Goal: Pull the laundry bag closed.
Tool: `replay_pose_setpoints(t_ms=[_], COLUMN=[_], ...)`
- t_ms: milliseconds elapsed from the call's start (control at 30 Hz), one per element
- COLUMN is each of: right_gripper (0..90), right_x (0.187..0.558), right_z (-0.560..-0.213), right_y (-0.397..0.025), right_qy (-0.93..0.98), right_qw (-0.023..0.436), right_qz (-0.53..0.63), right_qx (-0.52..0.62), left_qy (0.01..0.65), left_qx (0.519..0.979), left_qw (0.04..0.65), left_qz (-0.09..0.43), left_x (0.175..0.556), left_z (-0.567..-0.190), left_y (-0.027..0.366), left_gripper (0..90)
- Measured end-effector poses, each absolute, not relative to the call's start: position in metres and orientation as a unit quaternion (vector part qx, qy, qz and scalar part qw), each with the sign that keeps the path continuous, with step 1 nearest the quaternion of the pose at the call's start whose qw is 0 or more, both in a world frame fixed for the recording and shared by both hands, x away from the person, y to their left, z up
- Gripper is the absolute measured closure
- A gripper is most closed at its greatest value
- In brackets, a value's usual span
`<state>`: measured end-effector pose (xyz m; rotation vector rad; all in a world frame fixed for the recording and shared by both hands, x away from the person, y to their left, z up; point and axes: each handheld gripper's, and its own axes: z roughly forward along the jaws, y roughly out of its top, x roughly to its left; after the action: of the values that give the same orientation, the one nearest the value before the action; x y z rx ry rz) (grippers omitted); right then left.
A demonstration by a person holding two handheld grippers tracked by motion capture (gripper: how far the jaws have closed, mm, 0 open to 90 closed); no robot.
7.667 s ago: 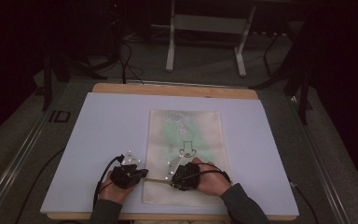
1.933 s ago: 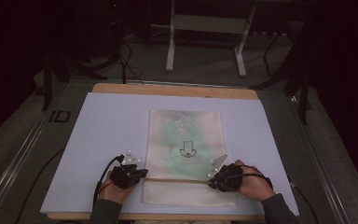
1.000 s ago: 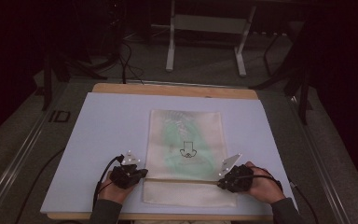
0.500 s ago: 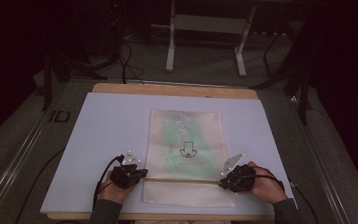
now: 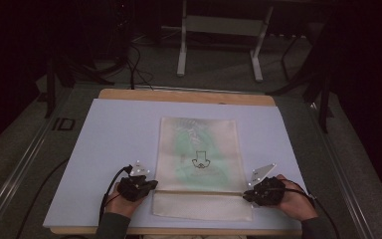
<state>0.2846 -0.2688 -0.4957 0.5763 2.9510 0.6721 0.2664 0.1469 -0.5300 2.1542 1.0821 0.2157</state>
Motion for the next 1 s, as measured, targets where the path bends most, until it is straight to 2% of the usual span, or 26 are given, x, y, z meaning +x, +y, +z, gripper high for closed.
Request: replay_pose_setpoints(t_ms=[233, 600, 1000], right_gripper=[80.9, 72.0, 64.7], right_x=[0.282, 0.284, 0.287], right_z=[-0.499, -0.503, -0.499], right_y=[-0.273, -0.285, -0.303], right_qy=[0.950, 0.937, 0.913], right_qw=[0.033, 0.038, 0.067], right_qz=[0.239, 0.262, 0.296], right_qx=[0.196, 0.229, 0.274], left_qy=[0.416, 0.419, 0.422], left_qx=[0.831, 0.827, 0.823], left_qw=[0.358, 0.362, 0.366], left_qz=[0.087, 0.094, 0.106], left_x=[0.265, 0.264, 0.263], left_z=[-0.531, -0.530, -0.527], left_y=[0.148, 0.148, 0.153], left_gripper=[89.2, 86.3, 85.2])
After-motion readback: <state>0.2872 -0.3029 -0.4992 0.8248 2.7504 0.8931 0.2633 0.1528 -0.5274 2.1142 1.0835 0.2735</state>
